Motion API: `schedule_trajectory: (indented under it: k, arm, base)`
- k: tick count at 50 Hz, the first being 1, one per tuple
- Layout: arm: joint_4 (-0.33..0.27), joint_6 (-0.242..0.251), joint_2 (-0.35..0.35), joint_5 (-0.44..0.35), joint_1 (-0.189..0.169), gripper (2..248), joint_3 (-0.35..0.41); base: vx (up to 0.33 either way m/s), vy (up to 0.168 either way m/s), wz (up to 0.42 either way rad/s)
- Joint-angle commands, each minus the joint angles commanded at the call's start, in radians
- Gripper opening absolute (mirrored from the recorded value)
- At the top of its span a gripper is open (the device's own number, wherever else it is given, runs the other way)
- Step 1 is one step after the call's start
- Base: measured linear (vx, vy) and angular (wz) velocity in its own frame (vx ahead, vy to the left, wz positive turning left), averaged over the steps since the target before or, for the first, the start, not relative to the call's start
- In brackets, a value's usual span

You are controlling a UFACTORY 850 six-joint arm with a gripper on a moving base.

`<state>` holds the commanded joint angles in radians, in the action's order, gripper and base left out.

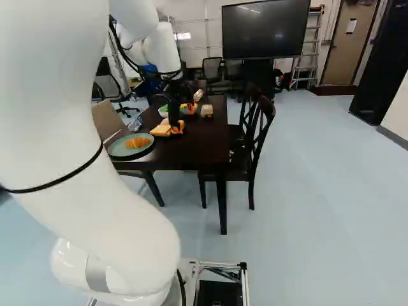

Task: Move the croissant to the empty plate

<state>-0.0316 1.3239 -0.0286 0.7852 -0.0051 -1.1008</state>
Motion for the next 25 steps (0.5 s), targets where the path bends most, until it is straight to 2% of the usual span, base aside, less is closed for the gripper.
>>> schedule_trajectory:
  k: [25]
  arm:
    - [0.000, 0.000, 0.085, 0.000, -0.088, 247, 0.085]
  base:
    - [0.000, 0.000, 0.000]
